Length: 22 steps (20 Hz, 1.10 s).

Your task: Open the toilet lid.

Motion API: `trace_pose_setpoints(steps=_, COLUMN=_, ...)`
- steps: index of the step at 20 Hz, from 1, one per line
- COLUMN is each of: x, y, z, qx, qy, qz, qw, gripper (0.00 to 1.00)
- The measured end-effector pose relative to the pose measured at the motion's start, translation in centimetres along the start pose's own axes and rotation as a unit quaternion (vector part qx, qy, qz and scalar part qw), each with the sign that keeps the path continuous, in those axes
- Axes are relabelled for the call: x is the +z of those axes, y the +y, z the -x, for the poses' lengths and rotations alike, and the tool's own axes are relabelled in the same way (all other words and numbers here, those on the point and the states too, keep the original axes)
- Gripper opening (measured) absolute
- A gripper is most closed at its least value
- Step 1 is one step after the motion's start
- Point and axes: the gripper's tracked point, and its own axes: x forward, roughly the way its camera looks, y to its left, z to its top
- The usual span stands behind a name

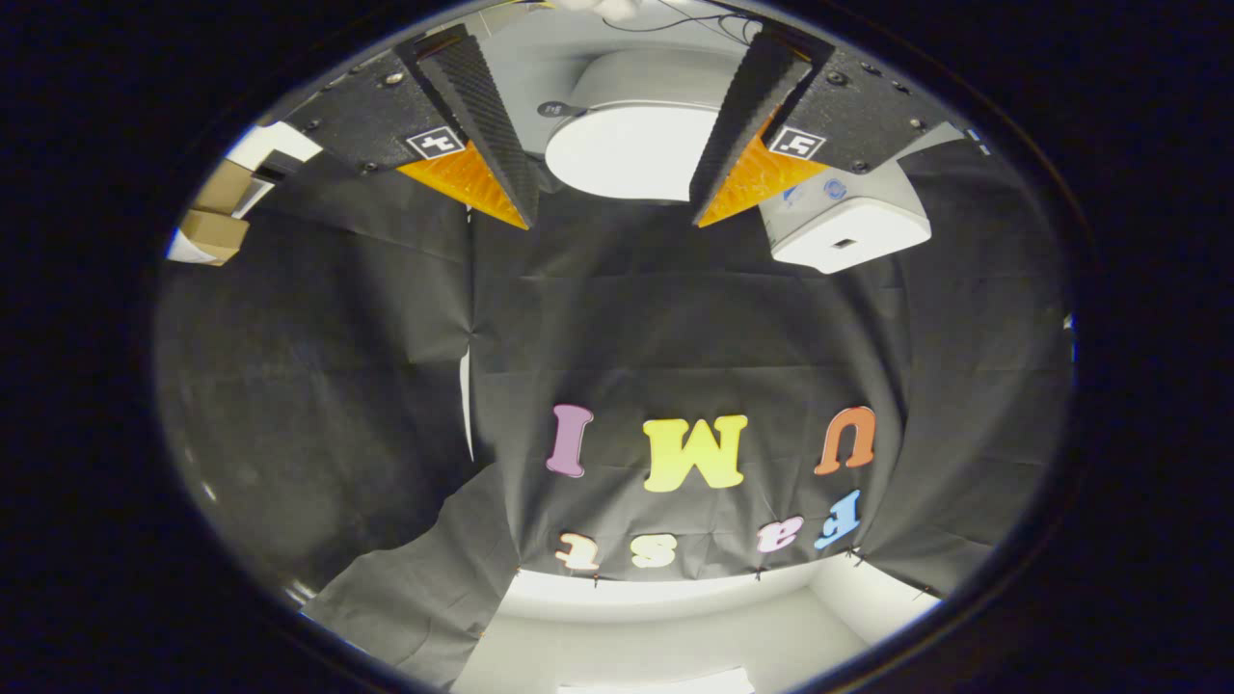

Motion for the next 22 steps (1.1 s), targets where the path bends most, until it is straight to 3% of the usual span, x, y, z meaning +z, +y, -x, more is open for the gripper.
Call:
trace_pose_setpoints(steps=12, x=-0.4, y=0.1, z=-2.0, qx=0.009, qy=0.007, qz=0.003, qw=1.000, gripper=0.99)
trace_pose_setpoints(steps=22, x=-2.6, y=-2.6, z=-9.9, qx=0.026, qy=0.040, qz=-0.042, qw=0.998, gripper=0.99)
